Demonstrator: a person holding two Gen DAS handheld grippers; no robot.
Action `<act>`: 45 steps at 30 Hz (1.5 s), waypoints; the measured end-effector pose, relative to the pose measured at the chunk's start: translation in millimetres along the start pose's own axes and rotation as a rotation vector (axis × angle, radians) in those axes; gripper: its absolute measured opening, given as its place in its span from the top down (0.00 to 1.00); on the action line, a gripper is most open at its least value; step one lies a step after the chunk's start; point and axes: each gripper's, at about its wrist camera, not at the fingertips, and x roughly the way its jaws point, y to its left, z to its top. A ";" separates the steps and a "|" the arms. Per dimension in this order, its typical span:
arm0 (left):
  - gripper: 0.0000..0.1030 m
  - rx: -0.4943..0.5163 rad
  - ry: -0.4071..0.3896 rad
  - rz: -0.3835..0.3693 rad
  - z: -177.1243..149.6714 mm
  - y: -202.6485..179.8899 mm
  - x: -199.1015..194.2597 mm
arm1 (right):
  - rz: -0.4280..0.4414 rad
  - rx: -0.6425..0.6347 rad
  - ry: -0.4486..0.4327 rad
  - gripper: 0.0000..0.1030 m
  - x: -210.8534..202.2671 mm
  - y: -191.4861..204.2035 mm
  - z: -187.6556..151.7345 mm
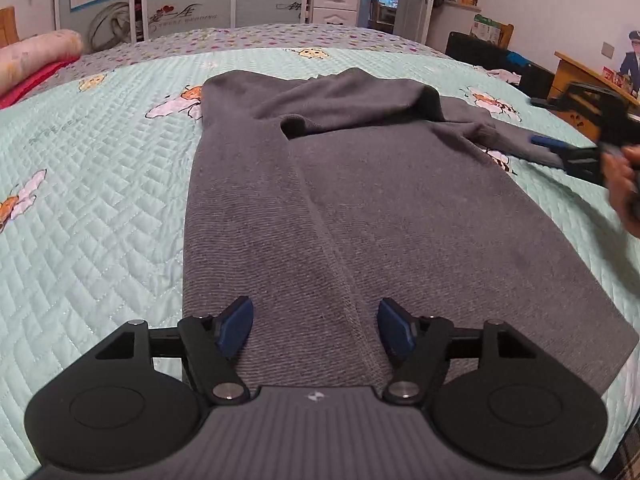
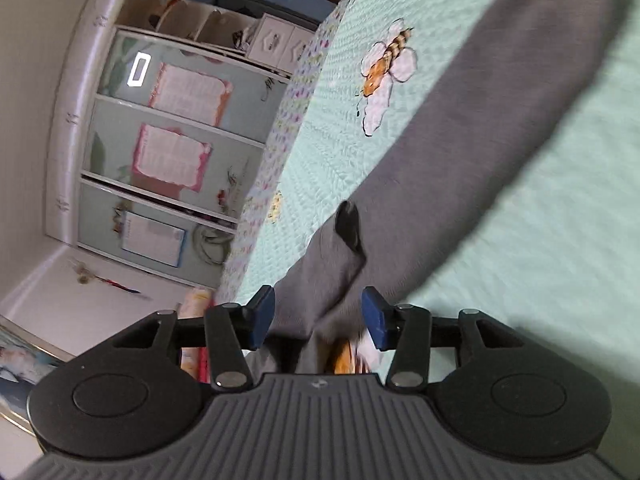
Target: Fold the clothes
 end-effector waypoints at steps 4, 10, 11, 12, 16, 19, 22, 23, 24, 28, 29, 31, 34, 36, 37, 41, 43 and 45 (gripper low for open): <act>0.22 -0.014 0.007 -0.020 1.5 3.5 1.3 | -0.083 -0.008 0.038 0.52 40.6 5.5 23.2; 0.11 -0.003 0.009 -0.036 2.9 0.8 3.7 | -0.176 -0.021 0.051 0.53 68.6 11.3 28.1; 0.09 0.003 0.008 -0.037 2.3 -0.3 3.6 | -0.187 -0.025 0.046 0.53 70.9 12.6 28.7; 0.09 0.008 0.007 -0.038 1.8 -1.2 3.4 | -0.199 -0.030 0.041 0.53 73.2 13.9 29.3; 0.09 0.005 0.003 -0.046 1.9 0.6 2.8 | -0.190 -0.027 0.031 0.53 82.9 12.4 30.3; 0.09 -0.002 0.000 -0.053 2.0 2.0 2.5 | -0.173 -0.019 0.035 0.55 88.1 9.4 32.5; 0.09 -0.026 -0.005 -0.067 2.6 5.4 0.2 | -0.158 -0.017 0.078 0.99 94.8 11.2 33.5; 0.09 -0.036 -0.007 -0.073 2.8 6.9 -0.9 | -0.156 -0.024 0.095 0.98 96.4 13.1 31.8; 0.09 -0.046 -0.009 -0.079 3.1 8.4 -1.9 | -0.166 -0.073 0.082 0.98 94.3 22.5 29.7; 0.21 -0.178 -0.024 -0.153 4.3 28.8 -16.4 | -0.165 -0.290 0.019 0.98 83.9 73.3 20.1; 0.24 -0.210 -0.023 -0.161 4.0 35.2 -20.3 | -0.149 -0.358 0.004 0.98 80.4 93.6 15.9; 0.26 -0.247 -0.033 -0.155 2.4 45.5 -29.7 | -0.114 -0.493 -0.019 0.98 73.9 136.0 5.6; 0.26 -0.258 -0.064 -0.133 -2.3 55.5 -47.5 | -0.014 -0.691 -0.019 0.98 57.9 201.0 -18.2; 0.26 -0.281 -0.078 -0.135 -6.9 63.1 -58.1 | 0.067 -0.844 -0.012 0.98 42.7 241.4 -47.7; 0.26 -0.291 -0.082 -0.134 -9.5 66.5 -63.1 | 0.104 -0.907 0.002 0.98 35.7 255.9 -61.9; 0.26 -0.315 -0.097 -0.134 -20.3 77.0 -77.4 | 0.233 -1.188 0.087 0.98 6.8 291.6 -129.9; 0.26 -0.331 -0.100 -0.138 -24.3 82.4 -81.6 | 0.239 -1.351 0.150 0.98 -1.0 292.9 -171.6; 0.26 -0.347 -0.106 -0.150 -25.8 87.9 -85.2 | 0.224 -1.468 0.204 0.98 -6.5 278.8 -210.4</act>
